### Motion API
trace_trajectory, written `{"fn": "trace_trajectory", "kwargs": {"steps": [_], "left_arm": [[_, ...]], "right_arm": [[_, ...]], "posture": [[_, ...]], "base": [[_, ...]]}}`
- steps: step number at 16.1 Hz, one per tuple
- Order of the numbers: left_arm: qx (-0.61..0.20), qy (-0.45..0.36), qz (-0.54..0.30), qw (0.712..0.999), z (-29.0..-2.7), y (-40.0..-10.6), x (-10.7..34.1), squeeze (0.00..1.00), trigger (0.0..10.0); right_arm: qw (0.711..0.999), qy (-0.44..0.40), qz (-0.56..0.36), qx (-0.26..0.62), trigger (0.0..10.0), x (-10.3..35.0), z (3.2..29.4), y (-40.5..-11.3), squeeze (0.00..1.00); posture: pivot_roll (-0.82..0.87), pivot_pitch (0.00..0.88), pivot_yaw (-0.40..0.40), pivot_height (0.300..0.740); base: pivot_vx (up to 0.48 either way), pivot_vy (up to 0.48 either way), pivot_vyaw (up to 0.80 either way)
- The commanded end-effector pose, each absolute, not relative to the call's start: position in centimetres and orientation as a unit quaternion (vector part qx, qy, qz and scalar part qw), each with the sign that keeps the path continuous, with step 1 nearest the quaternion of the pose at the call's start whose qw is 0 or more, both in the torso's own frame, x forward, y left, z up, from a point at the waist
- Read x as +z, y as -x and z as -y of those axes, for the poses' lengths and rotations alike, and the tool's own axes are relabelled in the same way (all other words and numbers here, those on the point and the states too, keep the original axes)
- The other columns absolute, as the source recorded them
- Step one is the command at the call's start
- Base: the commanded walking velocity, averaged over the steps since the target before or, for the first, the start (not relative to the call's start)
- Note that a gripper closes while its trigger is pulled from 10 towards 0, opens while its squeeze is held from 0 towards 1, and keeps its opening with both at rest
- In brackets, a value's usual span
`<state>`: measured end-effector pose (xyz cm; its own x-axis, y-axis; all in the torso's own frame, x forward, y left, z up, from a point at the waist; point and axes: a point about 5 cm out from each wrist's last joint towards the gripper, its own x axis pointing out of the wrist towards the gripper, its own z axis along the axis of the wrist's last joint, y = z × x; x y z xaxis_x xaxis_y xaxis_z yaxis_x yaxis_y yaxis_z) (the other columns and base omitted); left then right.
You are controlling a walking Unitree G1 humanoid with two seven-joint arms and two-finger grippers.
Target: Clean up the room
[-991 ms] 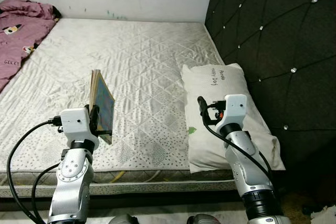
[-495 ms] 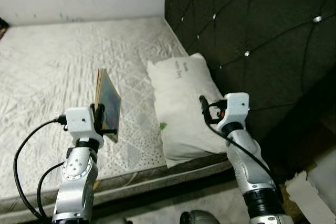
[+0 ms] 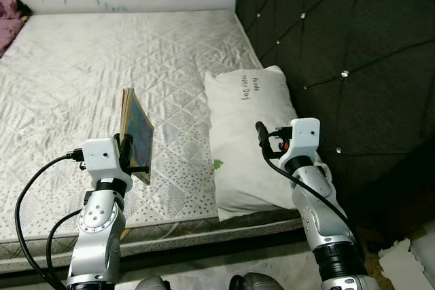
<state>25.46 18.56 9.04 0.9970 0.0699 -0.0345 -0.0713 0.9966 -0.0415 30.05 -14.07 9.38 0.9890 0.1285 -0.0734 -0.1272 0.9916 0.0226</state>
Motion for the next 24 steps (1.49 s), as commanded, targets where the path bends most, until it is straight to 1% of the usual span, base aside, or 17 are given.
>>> {"fn": "trace_trajectory", "kwargs": {"steps": [1,4,10,20,24], "left_arm": [[0.033,0.021,-0.001,0.999,-18.53,-25.71,9.66,0.00,10.0],[0.034,0.021,-0.001,0.999,-18.51,-25.76,9.67,0.00,10.0],[0.040,0.018,0.001,0.999,-18.59,-25.85,9.71,0.00,10.0],[0.048,0.017,0.005,0.999,-18.99,-25.80,9.78,0.00,10.0],[0.038,0.017,0.008,0.999,-18.84,-25.90,9.82,0.00,10.0]], "right_arm": [[0.997,-0.009,-0.038,0.064,10.0,9.51,14.07,-30.17,0.00],[0.997,-0.010,-0.039,0.064,10.0,9.51,14.08,-30.20,0.00],[0.997,-0.011,-0.039,0.064,10.0,9.49,14.04,-30.26,0.00],[0.997,-0.012,-0.042,0.071,10.0,9.41,13.90,-30.41,0.00],[0.996,-0.010,-0.040,0.075,10.0,9.43,13.77,-30.44,0.00]], "posture": [[-0.08,0.000,-0.017,0.707],[-0.08,0.000,-0.017,0.662],[-0.08,0.000,-0.016,0.604],[-0.07,0.000,-0.022,0.604],[-0.08,0.000,-0.020,0.604]], "base": [[0.000,0.000,0.00],[0.000,0.000,0.00],[0.000,0.000,0.00],[0.000,0.000,0.00],[0.379,0.000,0.00]]}}
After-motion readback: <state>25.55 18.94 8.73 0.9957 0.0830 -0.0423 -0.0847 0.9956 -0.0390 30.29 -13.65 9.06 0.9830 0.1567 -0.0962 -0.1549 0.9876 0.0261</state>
